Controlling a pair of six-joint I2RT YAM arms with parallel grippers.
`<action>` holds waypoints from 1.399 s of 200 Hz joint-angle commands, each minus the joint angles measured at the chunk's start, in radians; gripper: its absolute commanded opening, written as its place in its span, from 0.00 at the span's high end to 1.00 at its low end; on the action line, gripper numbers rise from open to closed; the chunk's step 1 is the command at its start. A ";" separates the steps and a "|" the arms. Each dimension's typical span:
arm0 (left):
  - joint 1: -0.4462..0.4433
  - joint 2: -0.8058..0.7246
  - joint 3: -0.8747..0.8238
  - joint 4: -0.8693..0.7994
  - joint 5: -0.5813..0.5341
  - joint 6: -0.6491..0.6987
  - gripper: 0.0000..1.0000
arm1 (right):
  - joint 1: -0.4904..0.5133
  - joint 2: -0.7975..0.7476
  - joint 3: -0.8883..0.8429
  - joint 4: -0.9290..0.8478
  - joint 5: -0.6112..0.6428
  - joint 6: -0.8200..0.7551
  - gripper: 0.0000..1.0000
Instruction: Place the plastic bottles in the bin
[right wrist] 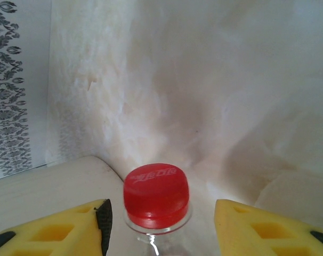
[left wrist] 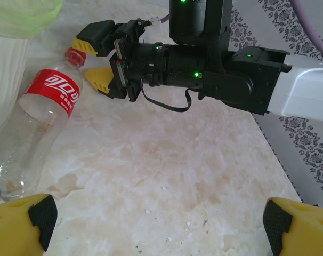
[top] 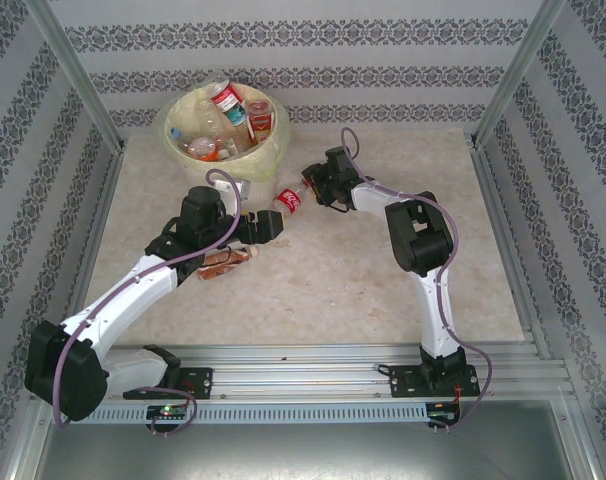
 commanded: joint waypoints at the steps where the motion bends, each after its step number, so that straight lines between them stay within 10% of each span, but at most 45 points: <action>1: -0.016 -0.002 -0.008 0.041 0.007 -0.016 0.00 | 0.008 0.016 0.022 0.009 -0.009 0.016 0.46; 65: -0.020 -0.001 -0.011 0.044 0.003 -0.019 0.00 | 0.012 0.055 0.057 0.029 -0.045 0.030 0.44; 172: -0.035 0.013 -0.006 0.057 0.003 -0.027 0.00 | -0.048 -0.084 -0.119 0.151 -0.057 0.003 0.70; 280: -0.051 0.127 0.084 0.042 0.109 0.022 0.00 | -0.179 -0.462 -0.385 0.119 -0.360 -0.452 0.73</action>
